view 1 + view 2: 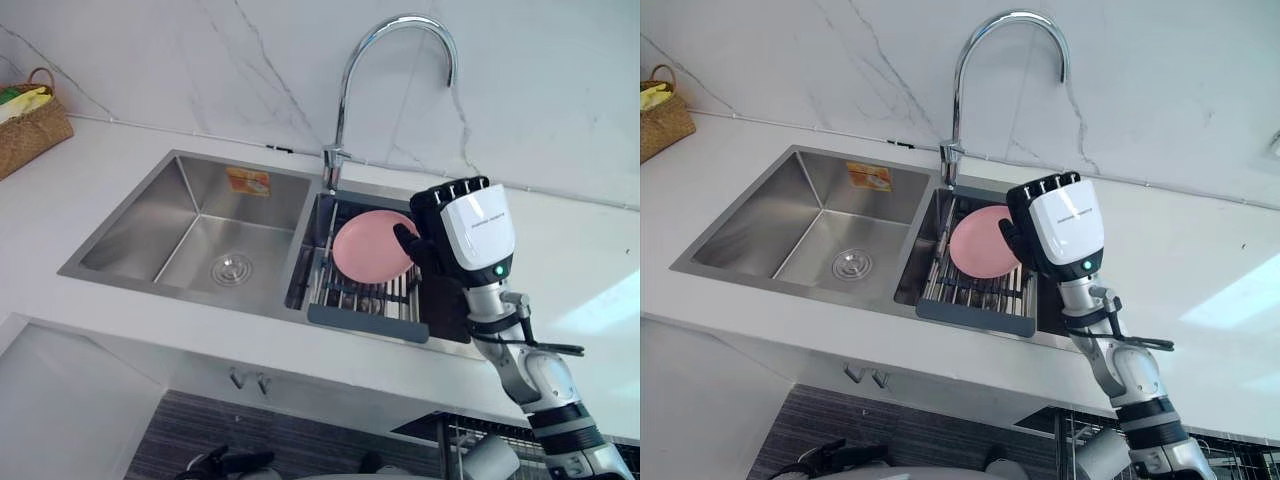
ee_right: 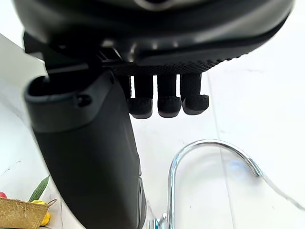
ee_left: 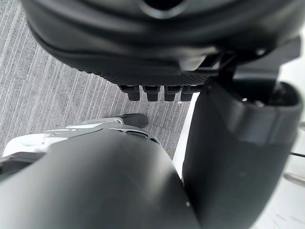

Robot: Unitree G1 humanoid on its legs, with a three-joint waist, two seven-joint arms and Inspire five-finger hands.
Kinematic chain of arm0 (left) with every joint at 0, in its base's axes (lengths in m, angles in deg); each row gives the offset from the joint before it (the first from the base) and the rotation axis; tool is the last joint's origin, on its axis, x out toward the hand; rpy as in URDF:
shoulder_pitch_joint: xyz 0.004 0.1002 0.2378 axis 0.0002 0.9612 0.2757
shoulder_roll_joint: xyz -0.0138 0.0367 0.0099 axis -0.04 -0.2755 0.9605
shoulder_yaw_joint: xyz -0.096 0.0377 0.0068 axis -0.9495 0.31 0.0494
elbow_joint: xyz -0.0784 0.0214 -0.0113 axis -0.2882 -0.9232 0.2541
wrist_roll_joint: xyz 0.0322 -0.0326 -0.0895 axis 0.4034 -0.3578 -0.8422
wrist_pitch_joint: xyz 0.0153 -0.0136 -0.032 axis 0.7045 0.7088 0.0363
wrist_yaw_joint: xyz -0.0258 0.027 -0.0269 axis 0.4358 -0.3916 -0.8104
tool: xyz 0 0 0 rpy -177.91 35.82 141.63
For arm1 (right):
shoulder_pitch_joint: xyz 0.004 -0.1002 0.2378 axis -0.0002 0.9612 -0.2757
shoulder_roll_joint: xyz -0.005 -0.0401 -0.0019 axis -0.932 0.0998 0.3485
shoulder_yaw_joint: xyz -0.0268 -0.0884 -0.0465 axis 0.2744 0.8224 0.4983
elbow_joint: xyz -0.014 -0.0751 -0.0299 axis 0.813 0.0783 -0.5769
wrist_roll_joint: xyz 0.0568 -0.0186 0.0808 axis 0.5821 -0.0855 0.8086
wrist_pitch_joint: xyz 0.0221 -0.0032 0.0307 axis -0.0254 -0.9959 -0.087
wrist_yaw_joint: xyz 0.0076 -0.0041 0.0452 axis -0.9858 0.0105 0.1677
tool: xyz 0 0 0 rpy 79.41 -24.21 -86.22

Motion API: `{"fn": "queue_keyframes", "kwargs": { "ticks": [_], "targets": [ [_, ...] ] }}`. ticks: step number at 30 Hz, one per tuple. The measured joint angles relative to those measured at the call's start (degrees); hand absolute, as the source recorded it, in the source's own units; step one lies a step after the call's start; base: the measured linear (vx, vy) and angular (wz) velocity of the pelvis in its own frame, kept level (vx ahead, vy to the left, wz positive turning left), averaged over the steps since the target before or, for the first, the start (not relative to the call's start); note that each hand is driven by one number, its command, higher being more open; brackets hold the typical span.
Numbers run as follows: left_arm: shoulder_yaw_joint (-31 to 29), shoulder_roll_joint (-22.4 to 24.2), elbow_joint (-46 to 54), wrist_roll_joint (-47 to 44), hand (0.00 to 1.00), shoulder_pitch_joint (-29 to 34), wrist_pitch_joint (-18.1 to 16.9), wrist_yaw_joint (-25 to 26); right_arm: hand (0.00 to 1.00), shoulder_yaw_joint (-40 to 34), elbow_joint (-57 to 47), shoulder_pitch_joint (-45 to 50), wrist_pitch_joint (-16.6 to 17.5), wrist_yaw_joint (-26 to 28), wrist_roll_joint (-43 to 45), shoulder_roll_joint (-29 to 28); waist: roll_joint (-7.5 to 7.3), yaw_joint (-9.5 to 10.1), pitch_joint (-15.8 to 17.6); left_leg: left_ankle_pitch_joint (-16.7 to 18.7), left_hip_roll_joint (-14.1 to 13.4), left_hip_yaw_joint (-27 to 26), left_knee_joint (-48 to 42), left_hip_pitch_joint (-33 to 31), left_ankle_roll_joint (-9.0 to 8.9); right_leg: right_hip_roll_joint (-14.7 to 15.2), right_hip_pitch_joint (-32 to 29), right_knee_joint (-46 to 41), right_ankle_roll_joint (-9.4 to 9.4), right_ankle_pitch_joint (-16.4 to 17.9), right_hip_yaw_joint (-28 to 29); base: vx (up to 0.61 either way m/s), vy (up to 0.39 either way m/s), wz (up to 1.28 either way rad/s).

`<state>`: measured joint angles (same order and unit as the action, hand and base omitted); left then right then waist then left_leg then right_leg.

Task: Walk over to the sink, pick up the cup, carry it to the dishwasher, place the cup inside the dishwasher, then close the dishwasher door

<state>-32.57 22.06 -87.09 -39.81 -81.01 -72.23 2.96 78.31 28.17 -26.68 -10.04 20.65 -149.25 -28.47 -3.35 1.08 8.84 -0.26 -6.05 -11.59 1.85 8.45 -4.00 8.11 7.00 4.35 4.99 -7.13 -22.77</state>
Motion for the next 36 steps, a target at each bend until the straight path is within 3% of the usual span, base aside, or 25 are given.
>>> {"fn": "queue_keyframes", "kwargs": {
  "ticks": [5,6,11,15,21,24,36],
  "targets": [
    [0.1,0.6,-0.1,0.0,1.0,0.4,0.0,0.7,0.0,-0.8,0.5,2.5,-0.2,1.3,0.5,-0.7,1.15,-0.35,-0.7,0.0,0.0,0.0,0.2,0.0,0.0,-0.1,-0.1,0.0,-0.01,0.0,0.1,0.0,0.0,0.0],
    [0.1,0.7,-0.1,0.0,1.0,0.5,0.0,0.7,1.0,-1.0,0.7,2.7,-0.2,1.7,1.4,-0.9,1.23,-0.34,-0.8,0.0,0.0,0.0,0.2,0.0,0.0,-0.1,-0.1,0.0,-0.01,0.0,0.0,0.0,0.0,0.0],
    [0.1,0.8,-0.1,-0.2,1.0,0.7,-0.1,0.7,1.0,-2.2,2.9,3.2,-1.8,6.2,16.1,-2.6,1.56,-0.36,-1.0,0.0,0.0,0.0,0.4,0.0,0.02,-0.1,-0.2,0.1,-0.01,0.0,0.0,0.0,0.0,0.0],
    [0.1,0.9,-0.1,-0.2,1.0,0.7,0.0,0.7,1.0,-4.5,2.9,4.0,-3.2,18.2,30.4,-5.6,1.63,-0.49,-1.1,0.0,0.0,-0.1,0.4,0.1,0.02,-0.1,-0.2,0.1,-0.01,0.0,0.1,0.0,0.0,0.0],
    [0.1,1.0,-0.1,-0.6,1.0,0.7,0.1,0.7,1.0,-4.6,3.0,6.4,-6.5,31.3,34.6,-6.3,1.73,-0.5,-1.2,0.0,0.0,-0.2,0.4,0.2,0.01,-0.1,-0.2,0.1,-0.02,0.0,0.3,0.0,0.0,-0.01],
    [0.1,0.9,-0.1,-1.0,1.0,0.7,0.1,0.8,1.0,-4.6,3.2,6.7,-7.7,35.1,36.1,-6.6,1.75,-0.53,-1.2,0.0,-0.1,-0.3,0.3,0.3,0.01,-0.2,-0.1,0.1,-0.05,0.0,0.4,0.0,0.0,0.0],
    [0.2,0.9,-0.1,-2.3,1.0,0.9,0.3,1.1,1.0,-2.2,7.3,5.3,-9.5,34.3,31.9,-7.7,1.7,-0.38,-1.5,0.0,-0.2,0.0,0.5,0.1,0.01,-0.1,-0.1,0.2,-0.05,0.0,0.0,0.0,0.0,0.01]
  ]
}}
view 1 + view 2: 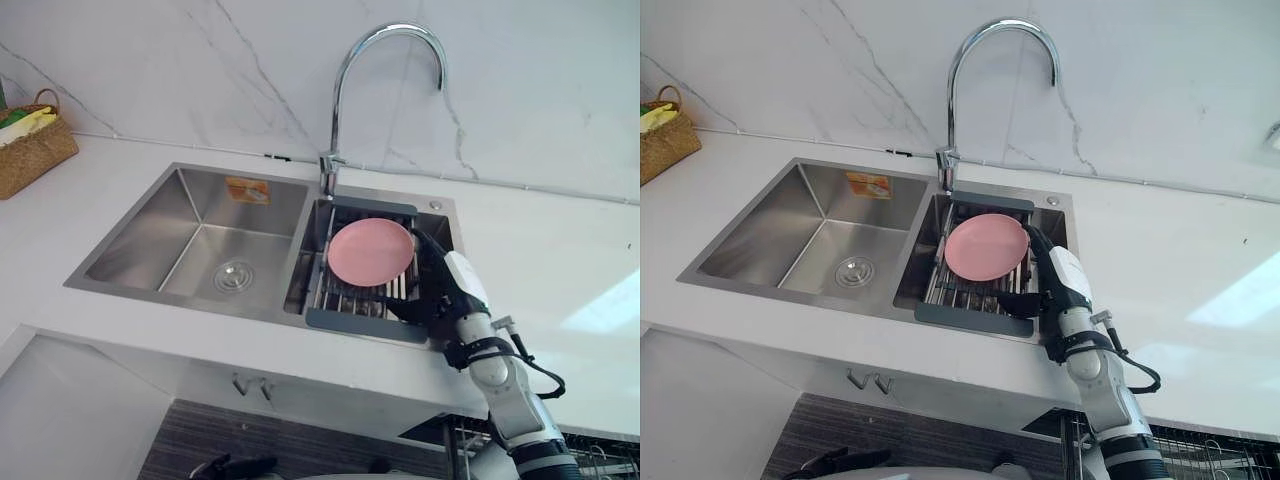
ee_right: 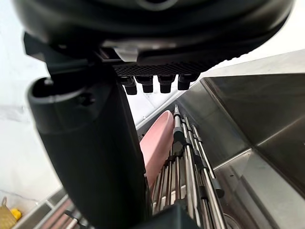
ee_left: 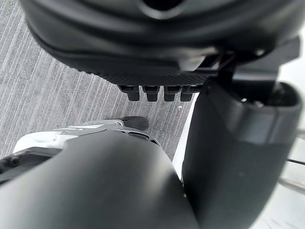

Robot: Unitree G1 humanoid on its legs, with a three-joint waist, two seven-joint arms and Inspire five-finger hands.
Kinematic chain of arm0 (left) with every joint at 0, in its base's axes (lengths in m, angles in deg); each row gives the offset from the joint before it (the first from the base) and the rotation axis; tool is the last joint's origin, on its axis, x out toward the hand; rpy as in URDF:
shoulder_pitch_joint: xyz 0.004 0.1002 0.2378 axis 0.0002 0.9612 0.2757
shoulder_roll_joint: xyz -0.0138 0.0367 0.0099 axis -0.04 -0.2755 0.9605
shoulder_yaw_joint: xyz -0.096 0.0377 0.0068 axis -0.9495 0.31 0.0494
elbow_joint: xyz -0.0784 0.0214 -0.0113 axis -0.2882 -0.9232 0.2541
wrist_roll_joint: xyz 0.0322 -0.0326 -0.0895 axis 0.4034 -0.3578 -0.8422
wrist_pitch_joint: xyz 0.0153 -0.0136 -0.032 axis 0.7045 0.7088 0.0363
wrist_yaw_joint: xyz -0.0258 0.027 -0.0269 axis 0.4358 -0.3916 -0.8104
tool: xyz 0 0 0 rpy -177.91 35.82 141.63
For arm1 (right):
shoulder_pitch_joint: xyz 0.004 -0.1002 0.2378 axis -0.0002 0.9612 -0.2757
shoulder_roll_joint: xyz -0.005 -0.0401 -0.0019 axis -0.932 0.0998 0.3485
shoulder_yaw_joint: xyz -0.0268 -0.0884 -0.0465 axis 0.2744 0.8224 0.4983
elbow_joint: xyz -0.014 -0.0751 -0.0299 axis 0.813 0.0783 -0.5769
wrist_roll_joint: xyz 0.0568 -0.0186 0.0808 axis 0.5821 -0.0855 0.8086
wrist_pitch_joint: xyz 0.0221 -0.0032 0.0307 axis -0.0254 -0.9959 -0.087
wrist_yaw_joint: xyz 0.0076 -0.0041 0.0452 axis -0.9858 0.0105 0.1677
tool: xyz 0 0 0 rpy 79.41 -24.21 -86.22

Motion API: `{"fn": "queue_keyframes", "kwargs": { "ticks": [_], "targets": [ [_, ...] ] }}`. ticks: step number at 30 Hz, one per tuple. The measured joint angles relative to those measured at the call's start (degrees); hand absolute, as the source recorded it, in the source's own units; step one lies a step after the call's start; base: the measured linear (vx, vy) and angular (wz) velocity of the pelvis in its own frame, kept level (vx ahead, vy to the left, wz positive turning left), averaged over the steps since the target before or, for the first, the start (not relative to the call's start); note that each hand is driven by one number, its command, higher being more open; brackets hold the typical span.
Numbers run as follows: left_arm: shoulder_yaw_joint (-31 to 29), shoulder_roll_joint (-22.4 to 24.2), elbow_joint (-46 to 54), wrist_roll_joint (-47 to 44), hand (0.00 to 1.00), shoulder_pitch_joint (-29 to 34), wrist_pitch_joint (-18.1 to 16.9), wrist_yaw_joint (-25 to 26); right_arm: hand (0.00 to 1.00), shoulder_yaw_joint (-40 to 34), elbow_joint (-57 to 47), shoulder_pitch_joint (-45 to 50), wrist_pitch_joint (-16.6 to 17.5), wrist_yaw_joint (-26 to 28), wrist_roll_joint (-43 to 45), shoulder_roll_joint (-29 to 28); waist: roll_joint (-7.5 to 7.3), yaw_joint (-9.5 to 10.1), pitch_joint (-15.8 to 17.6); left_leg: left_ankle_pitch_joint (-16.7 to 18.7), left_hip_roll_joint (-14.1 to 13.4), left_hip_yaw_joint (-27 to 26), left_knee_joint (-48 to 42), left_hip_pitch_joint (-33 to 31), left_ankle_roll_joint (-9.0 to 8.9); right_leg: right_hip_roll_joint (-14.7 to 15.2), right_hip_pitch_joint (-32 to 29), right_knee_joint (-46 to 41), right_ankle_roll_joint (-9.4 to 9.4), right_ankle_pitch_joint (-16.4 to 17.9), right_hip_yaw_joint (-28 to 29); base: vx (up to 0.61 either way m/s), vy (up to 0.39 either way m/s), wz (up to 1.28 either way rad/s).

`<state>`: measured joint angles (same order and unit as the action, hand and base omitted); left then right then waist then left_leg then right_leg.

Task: Walk over to the sink, pick up the cup, carry it to the dishwasher, place the cup inside the dishwasher, then close the dishwasher door

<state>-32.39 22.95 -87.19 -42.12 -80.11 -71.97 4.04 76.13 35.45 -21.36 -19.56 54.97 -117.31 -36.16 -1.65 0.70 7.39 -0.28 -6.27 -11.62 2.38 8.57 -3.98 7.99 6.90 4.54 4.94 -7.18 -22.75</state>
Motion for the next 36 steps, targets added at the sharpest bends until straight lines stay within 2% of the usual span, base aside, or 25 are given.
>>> {"fn": "queue_keyframes", "kwargs": {
  "ticks": [15,36],
  "targets": [
    [-0.1,-0.1,0.2,0.1,1.0,0.1,0.2,-0.1,1.0,3.5,5.3,-4.2,-3.0,-6.1,-11.9,0.0,-0.35,0.25,-0.2,-0.2,0.5,1.1,0.7,-0.1,0.14,0.2,0.3,0.1,0.32,0.2,-1.2,0.0,0.003,0.03],
    [-0.2,-0.4,1.2,1.3,1.0,0.0,1.1,-1.4,1.0,6.8,15.5,-13.9,-6.3,-6.4,-13.6,0.5,-1.46,1.67,0.0,-0.5,1.3,2.4,1.2,-0.2,0.53,1.2,0.2,-1.0,0.87,0.8,-2.4,0.0,0.006,0.02]
  ]
}}
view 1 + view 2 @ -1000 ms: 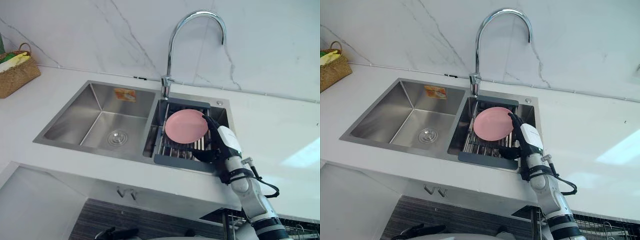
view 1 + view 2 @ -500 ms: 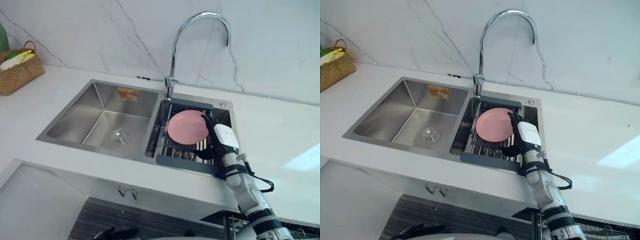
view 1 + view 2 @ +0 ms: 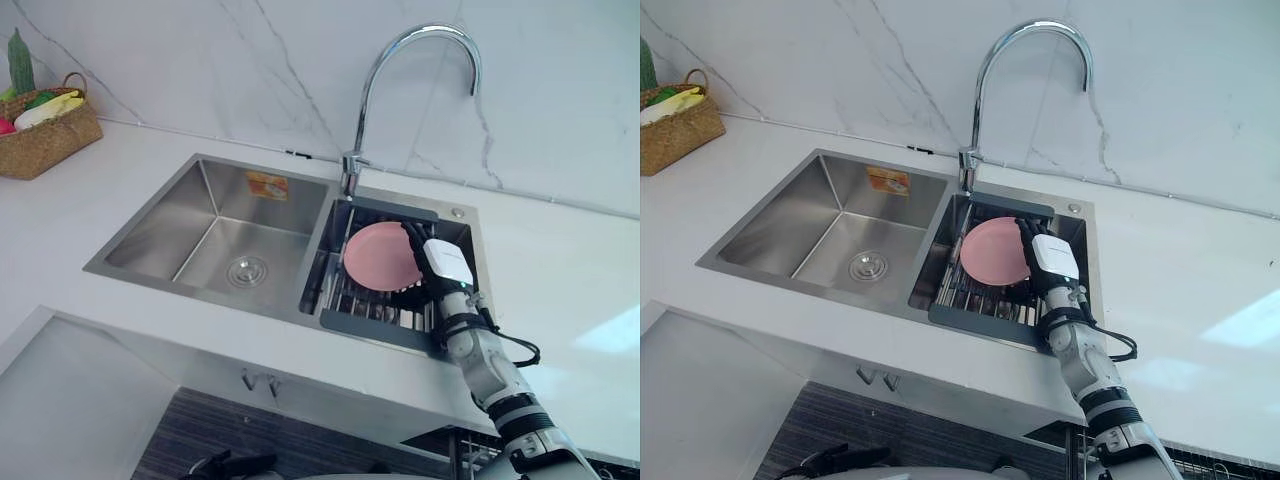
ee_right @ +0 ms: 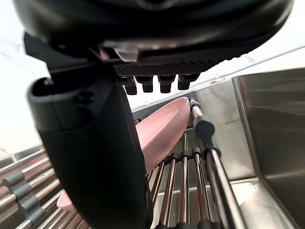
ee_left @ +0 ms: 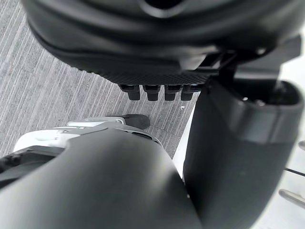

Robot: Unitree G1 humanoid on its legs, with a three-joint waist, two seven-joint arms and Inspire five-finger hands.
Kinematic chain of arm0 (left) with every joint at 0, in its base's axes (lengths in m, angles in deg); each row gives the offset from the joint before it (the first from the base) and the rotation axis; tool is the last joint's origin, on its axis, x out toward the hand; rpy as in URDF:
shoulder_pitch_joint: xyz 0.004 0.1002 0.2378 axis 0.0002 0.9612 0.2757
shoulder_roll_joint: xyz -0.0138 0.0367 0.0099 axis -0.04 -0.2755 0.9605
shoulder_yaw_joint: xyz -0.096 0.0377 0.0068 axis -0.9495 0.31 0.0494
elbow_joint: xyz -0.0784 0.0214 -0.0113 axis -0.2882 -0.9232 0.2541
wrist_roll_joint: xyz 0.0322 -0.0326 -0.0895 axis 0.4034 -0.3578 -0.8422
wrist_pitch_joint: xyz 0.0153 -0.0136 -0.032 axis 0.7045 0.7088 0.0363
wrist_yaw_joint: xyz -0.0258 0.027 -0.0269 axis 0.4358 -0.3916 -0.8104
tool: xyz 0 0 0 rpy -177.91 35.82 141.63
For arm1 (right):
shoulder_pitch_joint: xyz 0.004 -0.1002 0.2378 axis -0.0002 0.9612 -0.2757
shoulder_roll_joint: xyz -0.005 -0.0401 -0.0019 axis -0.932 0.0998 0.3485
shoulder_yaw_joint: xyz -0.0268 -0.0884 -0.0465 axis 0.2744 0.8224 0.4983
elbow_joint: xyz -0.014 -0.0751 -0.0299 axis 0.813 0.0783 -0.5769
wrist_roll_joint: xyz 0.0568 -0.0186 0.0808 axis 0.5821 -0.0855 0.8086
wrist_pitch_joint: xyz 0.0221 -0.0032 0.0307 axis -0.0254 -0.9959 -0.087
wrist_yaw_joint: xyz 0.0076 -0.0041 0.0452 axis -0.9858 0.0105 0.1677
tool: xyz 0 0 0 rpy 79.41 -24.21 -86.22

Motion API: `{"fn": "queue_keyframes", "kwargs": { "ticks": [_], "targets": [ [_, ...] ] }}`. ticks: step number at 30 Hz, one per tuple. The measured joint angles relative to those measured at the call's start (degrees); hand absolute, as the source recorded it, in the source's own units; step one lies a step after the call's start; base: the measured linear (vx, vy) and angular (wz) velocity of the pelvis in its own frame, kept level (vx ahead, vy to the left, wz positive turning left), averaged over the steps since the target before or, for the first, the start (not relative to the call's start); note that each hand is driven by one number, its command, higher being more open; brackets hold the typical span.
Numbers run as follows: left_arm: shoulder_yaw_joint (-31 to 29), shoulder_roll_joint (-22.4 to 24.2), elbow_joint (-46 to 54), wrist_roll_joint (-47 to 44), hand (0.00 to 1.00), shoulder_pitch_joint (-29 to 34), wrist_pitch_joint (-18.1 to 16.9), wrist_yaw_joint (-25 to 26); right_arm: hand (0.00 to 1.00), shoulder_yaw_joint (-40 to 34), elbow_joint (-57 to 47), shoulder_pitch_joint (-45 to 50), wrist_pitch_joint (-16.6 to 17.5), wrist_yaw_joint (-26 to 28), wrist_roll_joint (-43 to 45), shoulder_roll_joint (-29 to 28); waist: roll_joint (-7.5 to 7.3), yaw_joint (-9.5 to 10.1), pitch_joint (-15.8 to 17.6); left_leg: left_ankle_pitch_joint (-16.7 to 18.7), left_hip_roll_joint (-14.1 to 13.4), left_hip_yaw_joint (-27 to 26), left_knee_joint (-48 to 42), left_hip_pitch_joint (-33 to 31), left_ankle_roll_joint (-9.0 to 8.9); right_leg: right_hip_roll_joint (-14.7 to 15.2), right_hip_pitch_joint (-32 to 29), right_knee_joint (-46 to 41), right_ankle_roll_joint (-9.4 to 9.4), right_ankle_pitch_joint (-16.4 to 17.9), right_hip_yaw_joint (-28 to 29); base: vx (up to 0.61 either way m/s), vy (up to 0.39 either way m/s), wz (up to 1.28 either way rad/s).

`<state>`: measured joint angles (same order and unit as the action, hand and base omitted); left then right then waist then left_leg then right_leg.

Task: Walk over to the sink, pick up the cup, carry it to the dishwasher, place the cup inside the dishwasher, then close the dishwasher door

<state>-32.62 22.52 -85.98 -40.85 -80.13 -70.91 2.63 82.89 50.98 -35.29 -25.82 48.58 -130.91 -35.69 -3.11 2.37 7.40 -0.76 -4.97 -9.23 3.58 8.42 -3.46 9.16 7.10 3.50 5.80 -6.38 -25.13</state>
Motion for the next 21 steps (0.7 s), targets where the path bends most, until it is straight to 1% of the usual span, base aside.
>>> {"fn": "queue_keyframes", "kwargs": {
  "ticks": [6,8,12,13,17,19,21],
  "targets": [
    [0.0,-0.2,0.6,0.1,1.0,0.0,0.0,-0.2,1.0,0.8,1.6,-1.2,0.1,-2.0,-2.4,0.1,-0.78,0.17,0.4,-0.2,0.0,0.6,0.1,-0.3,0.18,0.1,0.0,-0.2,-0.02,0.1,-0.5,-0.01,0.009,0.05],
    [0.0,-0.3,1.2,1.5,1.0,0.0,0.0,-0.3,1.0,1.0,2.5,-1.3,0.4,-4.1,-3.6,0.1,-0.85,0.7,0.4,-0.2,0.1,0.7,0.2,-0.3,0.2,0.1,0.0,-0.2,-0.02,0.1,-0.6,0.0,0.0,0.0],
    [0.0,-0.4,1.5,2.2,1.0,0.0,-0.1,-0.3,1.0,2.0,3.5,-1.8,0.4,-7.4,-5.3,0.2,-0.88,0.95,0.4,-0.2,0.1,0.7,0.3,-0.4,0.21,0.2,-0.1,-0.2,-0.01,0.1,-0.6,0.0,0.0,0.0],
    [0.0,-0.4,1.5,2.2,1.0,0.0,-0.1,-0.3,0.0,2.1,4.0,-2.2,0.5,-8.2,-5.7,0.2,-0.88,0.96,0.5,-0.2,0.1,0.7,0.3,-0.4,0.21,0.2,-0.1,-0.2,0.0,0.1,-0.6,0.0,0.0,0.0],
    [-0.1,-0.5,1.7,2.2,1.0,-0.1,-0.1,-0.6,0.0,3.2,5.3,-3.2,0.7,-9.9,-8.3,0.3,-1.01,1.09,0.8,-0.2,0.2,0.9,0.3,-0.5,0.22,0.2,-0.2,-0.2,0.07,0.2,-0.8,0.0,0.0,0.0],
    [-0.1,-0.6,1.7,2.2,1.0,-0.1,-0.2,-0.7,0.0,3.4,5.3,-3.2,1.3,-10.2,-9.7,0.3,-1.12,1.07,0.8,-0.2,0.2,0.9,0.3,-0.5,0.22,0.2,-0.1,-0.2,0.1,0.2,-0.8,0.0,0.0,0.0],
    [-0.1,-0.7,1.7,2.2,1.0,-0.1,-0.5,-0.8,0.0,3.8,5.4,-3.3,2.2,-12.3,-11.3,0.5,-1.39,1.13,1.1,-0.2,0.2,0.9,0.3,-0.5,0.22,0.2,-0.1,-0.2,0.11,0.2,-0.8,0.0,0.0,0.0]
  ]
}}
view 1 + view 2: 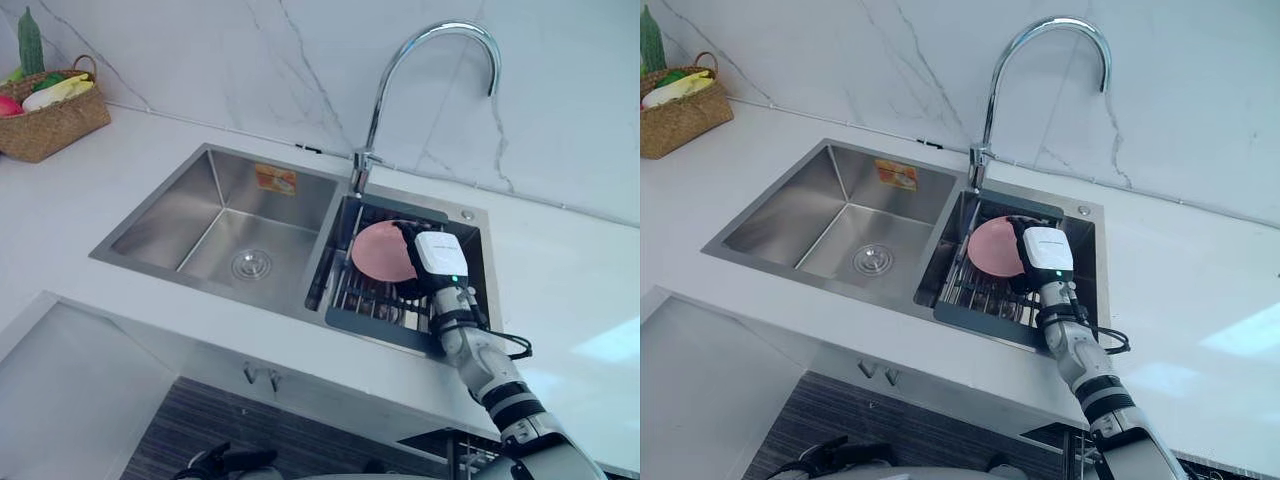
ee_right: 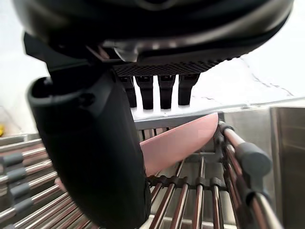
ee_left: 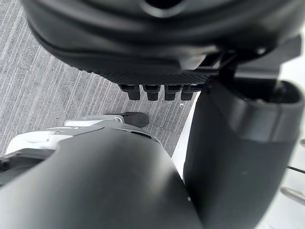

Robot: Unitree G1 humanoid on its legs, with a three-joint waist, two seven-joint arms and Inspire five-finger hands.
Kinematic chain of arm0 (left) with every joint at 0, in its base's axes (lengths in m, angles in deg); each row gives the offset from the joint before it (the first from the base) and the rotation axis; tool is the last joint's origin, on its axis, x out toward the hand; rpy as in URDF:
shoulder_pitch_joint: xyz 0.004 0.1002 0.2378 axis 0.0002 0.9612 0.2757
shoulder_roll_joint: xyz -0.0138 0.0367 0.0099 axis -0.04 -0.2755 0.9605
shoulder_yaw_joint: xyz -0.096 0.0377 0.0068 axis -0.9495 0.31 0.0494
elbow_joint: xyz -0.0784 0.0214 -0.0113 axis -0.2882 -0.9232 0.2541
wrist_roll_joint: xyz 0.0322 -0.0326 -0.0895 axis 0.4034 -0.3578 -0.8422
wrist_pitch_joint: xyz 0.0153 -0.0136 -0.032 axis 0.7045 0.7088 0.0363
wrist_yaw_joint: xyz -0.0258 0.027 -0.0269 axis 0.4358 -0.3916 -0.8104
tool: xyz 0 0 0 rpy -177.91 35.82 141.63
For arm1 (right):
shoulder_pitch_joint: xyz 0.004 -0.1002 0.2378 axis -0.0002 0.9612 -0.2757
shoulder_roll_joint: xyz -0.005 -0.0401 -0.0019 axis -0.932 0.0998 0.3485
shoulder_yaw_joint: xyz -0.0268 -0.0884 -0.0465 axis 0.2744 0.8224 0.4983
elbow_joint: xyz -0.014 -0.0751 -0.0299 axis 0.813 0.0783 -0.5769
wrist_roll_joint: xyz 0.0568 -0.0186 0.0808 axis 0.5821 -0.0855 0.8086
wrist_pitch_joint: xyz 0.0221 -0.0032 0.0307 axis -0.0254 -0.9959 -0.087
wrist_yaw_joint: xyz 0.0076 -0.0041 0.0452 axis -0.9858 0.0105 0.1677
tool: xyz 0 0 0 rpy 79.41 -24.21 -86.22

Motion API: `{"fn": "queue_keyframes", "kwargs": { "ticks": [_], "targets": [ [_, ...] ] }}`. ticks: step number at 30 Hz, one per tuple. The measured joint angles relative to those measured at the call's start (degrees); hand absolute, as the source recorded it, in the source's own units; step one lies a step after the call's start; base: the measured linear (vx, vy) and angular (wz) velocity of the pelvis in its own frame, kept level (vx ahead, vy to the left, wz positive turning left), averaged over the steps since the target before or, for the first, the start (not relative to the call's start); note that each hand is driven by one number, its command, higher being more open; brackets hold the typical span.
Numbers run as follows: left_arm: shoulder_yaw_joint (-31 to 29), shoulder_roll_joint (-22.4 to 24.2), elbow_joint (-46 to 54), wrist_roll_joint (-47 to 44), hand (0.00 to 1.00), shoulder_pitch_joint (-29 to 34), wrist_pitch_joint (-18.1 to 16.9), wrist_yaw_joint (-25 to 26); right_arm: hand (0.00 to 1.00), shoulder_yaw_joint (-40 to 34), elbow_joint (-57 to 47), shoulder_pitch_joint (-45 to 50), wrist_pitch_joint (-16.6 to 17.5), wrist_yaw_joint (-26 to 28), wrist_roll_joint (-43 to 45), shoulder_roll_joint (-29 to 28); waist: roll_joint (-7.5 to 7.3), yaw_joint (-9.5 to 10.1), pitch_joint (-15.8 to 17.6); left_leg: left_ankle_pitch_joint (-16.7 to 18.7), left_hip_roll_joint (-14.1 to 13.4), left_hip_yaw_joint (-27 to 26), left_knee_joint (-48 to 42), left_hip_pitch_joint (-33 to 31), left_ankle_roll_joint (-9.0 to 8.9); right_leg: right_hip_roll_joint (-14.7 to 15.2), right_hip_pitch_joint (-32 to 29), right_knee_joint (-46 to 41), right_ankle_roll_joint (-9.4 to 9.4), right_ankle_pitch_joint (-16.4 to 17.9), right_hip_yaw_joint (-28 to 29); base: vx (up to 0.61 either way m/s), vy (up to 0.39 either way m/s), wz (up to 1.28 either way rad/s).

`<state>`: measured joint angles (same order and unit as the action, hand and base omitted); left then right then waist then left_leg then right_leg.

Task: Walk over to the sink, pick up the cup, carry it to the dishwasher, place the cup inside the dishwasher, then close the dishwasher door

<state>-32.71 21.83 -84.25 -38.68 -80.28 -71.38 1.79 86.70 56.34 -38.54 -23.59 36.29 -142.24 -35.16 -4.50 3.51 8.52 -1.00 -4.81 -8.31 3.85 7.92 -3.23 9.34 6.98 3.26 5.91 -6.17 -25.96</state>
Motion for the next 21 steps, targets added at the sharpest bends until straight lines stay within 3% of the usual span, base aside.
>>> {"fn": "queue_keyframes", "kwargs": {
  "ticks": [8,21],
  "targets": [
    [0.0,0.1,0.3,3.4,1.0,-0.4,-1.1,-0.6,0.0,3.4,1.5,-1.4,3.3,-6.5,-8.1,1.9,-0.07,0.34,0.3,0.0,0.0,0.1,0.0,-0.1,0.01,0.1,-0.1,-0.1,0.07,0.2,-0.1,0.0,0.0,0.0],
    [0.1,0.1,0.2,3.4,1.0,-0.4,-2.8,-0.4,0.0,5.1,0.7,-1.5,4.9,-7.1,-9.8,5.6,-0.1,0.39,1.0,0.1,0.0,0.1,0.0,-0.1,0.02,0.1,-0.1,-0.2,0.22,0.5,-0.1,0.0,0.0,0.0]
  ]
}}
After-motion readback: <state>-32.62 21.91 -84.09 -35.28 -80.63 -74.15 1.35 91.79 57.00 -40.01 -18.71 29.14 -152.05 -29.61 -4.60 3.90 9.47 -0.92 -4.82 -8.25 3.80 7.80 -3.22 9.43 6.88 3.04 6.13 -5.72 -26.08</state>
